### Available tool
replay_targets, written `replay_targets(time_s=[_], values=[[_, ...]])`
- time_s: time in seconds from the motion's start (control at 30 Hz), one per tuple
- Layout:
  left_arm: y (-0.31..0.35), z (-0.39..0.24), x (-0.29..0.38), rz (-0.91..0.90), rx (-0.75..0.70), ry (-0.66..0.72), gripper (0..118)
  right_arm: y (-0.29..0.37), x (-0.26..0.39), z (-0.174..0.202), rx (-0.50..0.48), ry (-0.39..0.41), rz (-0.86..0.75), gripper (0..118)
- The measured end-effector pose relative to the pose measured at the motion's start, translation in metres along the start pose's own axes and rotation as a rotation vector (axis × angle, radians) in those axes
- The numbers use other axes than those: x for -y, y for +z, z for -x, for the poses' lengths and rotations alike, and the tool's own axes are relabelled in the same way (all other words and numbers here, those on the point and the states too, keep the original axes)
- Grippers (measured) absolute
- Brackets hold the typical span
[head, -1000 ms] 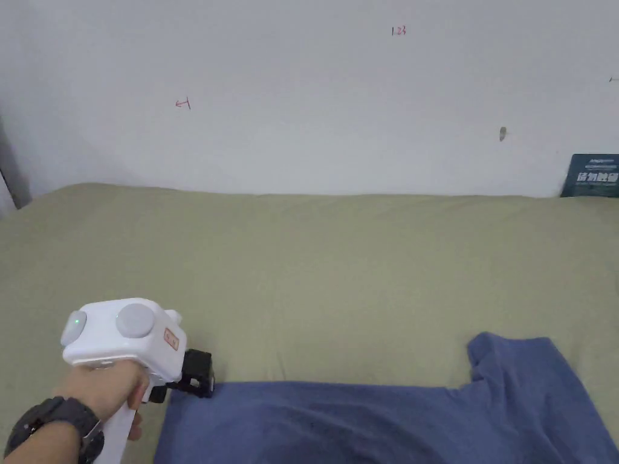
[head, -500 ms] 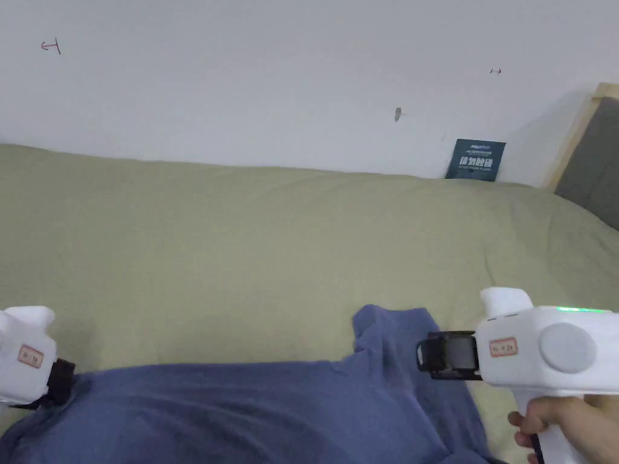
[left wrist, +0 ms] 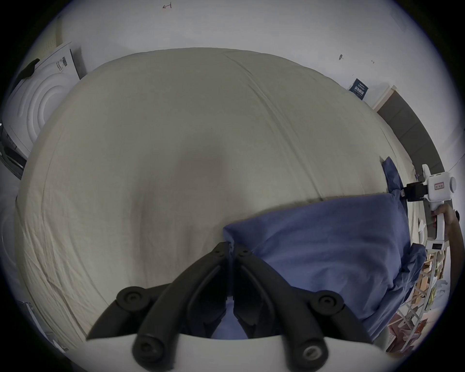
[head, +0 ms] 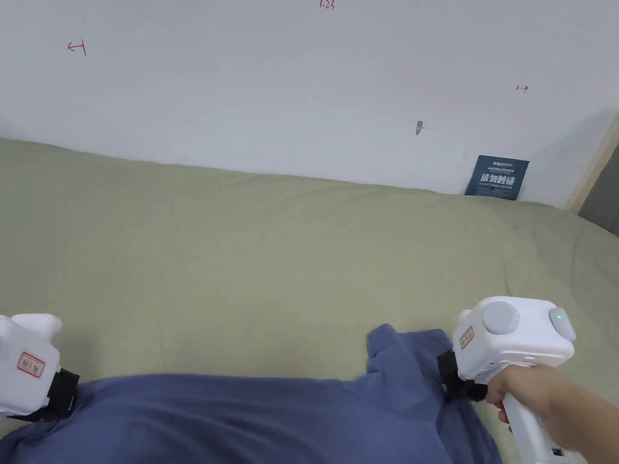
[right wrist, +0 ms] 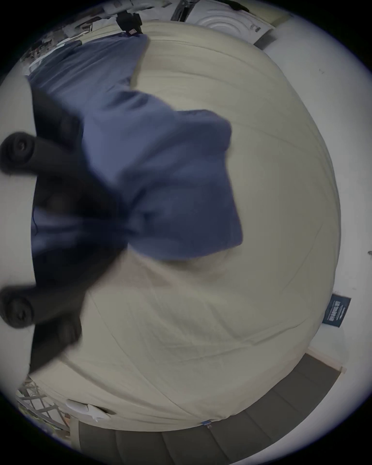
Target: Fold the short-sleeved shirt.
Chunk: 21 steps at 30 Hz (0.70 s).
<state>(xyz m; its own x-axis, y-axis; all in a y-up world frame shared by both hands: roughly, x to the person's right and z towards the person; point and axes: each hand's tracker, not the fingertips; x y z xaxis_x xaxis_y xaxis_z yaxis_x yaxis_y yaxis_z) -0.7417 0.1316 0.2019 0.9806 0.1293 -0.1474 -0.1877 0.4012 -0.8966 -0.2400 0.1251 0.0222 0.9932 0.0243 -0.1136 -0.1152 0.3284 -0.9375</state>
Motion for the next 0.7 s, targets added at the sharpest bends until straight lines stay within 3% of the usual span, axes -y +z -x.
replay_targets(time_s=[0.07,0.13,0.4,0.53,0.7], values=[[0.000,-0.001,0.000,-0.002,-0.002,-0.003,2,0.008,0.002,0.000,0.019,-0.058,-0.018,2],[0.003,0.000,0.001,-0.012,0.007,-0.001,2,0.018,0.005,0.001,0.024,-0.052,-0.031,2],[0.041,-0.005,0.004,-0.101,0.176,-0.016,2,0.090,0.025,0.001,-0.146,-0.005,-0.232,2],[0.086,-0.012,0.007,-0.173,0.196,-0.093,1,0.145,0.047,0.016,-0.159,0.119,-0.345,2],[0.148,-0.011,0.038,-0.260,0.216,-0.202,2,0.207,0.091,0.024,-0.186,0.206,-0.406,2]])
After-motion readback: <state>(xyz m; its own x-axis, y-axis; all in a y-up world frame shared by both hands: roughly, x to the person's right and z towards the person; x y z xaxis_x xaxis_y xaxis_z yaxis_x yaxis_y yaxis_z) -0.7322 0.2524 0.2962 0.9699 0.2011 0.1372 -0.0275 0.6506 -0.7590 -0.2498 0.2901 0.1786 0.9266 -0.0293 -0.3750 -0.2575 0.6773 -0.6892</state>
